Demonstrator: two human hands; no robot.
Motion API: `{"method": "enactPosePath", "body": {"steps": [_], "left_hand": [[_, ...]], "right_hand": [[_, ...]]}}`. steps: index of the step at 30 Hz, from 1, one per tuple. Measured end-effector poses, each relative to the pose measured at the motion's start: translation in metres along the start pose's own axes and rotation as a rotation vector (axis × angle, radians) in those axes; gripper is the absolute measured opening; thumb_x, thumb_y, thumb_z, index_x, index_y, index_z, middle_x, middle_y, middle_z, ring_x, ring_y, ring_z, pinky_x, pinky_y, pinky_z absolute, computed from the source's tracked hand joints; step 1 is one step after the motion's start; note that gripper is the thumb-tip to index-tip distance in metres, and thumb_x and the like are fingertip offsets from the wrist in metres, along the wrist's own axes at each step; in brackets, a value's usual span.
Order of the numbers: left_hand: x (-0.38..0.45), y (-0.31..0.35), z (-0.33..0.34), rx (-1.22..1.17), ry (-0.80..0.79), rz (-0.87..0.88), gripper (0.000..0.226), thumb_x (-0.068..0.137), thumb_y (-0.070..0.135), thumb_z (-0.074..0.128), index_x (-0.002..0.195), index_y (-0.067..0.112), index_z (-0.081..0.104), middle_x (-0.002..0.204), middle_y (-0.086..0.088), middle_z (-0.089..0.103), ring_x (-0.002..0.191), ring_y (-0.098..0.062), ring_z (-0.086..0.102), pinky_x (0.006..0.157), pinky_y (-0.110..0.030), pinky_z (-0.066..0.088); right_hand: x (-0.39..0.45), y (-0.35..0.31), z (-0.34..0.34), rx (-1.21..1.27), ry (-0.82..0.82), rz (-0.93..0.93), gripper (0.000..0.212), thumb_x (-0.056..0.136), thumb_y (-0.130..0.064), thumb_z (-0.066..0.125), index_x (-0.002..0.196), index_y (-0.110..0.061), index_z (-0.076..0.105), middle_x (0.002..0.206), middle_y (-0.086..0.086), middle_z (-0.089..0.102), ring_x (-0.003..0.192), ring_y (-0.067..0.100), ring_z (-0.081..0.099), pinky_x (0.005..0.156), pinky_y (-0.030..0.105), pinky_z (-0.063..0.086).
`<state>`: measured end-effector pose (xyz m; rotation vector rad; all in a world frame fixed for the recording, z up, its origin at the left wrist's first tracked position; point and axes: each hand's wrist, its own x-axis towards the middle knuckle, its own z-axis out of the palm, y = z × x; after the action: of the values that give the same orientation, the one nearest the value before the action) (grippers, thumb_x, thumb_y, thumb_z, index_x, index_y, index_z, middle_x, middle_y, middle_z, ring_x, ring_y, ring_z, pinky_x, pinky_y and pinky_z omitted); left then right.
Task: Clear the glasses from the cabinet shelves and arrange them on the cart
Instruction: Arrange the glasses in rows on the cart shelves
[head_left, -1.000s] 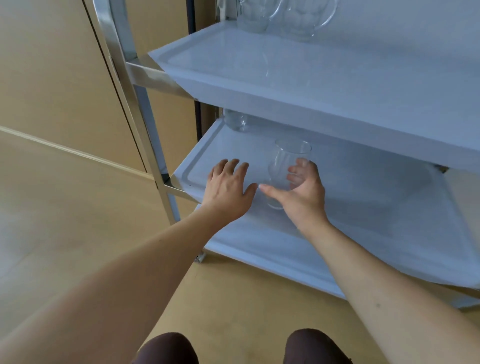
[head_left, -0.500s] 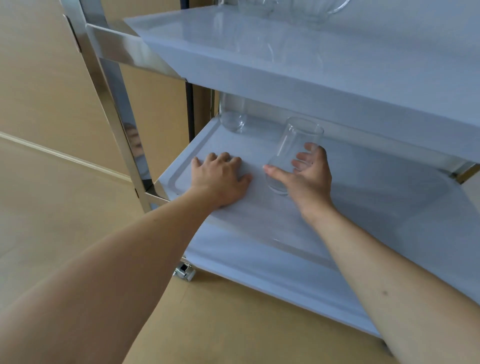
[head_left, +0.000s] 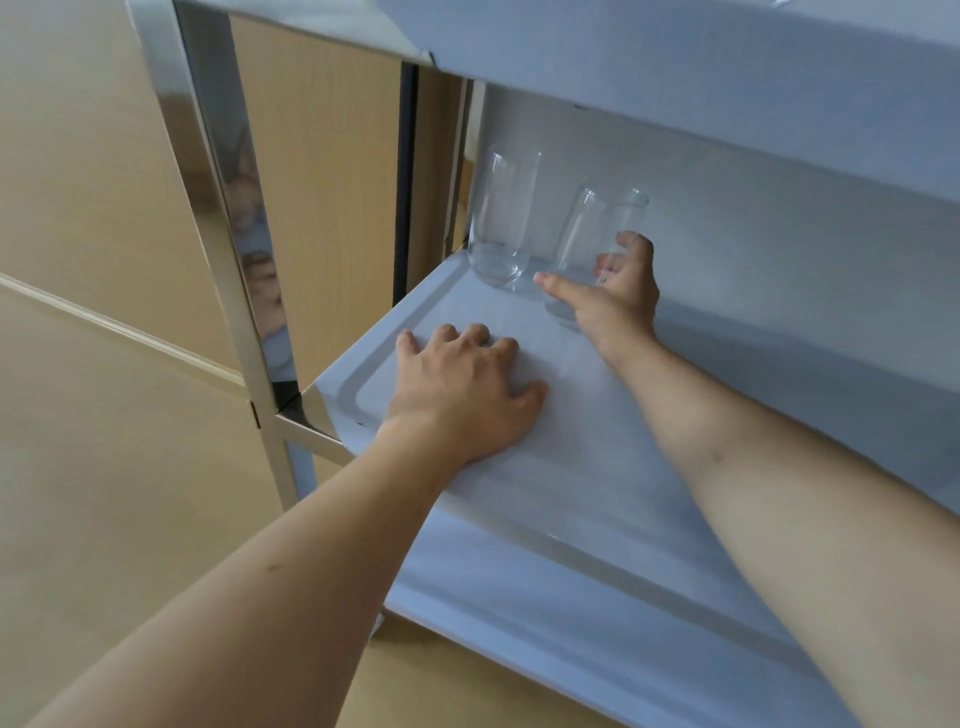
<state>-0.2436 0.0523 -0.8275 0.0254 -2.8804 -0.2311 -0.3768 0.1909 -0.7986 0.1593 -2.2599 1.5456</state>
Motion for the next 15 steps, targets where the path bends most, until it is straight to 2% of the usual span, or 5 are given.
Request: {"method": "enactPosePath", "body": {"steps": [7,12,15], "left_hand": [[0.001,-0.001,0.002,0.0,0.016,0.003,0.064,0.085,0.072,0.022,0.122,0.034,0.058,0.127,0.005,0.058,0.121,-0.024,0.049,0.098,-0.052,0.032],[0.002,-0.001,0.003,0.004,0.01,0.006,0.061,0.089,0.072,0.025,0.124,0.034,0.057,0.13,0.005,0.057,0.122,-0.024,0.049,0.099,-0.052,0.031],[0.001,-0.002,0.002,-0.006,0.009,0.006,0.059,0.09,0.072,0.027,0.123,0.034,0.057,0.128,0.006,0.057,0.122,-0.024,0.048,0.098,-0.05,0.03]], "right_hand": [[0.023,0.01,0.018,-0.01,0.038,-0.005,0.101,0.057,-0.039,0.098,0.139,-0.019,0.042,0.117,0.003,0.057,0.115,0.018,0.058,0.099,0.03,0.047],[0.03,0.01,0.025,0.002,0.039,-0.004,0.102,0.056,-0.041,0.098,0.139,-0.02,0.042,0.116,0.002,0.056,0.112,0.018,0.057,0.096,0.027,0.047],[0.031,0.011,0.028,0.017,0.043,0.012,0.103,0.057,-0.042,0.097,0.141,-0.021,0.041,0.121,0.002,0.056,0.112,0.015,0.055,0.09,0.021,0.041]]}}
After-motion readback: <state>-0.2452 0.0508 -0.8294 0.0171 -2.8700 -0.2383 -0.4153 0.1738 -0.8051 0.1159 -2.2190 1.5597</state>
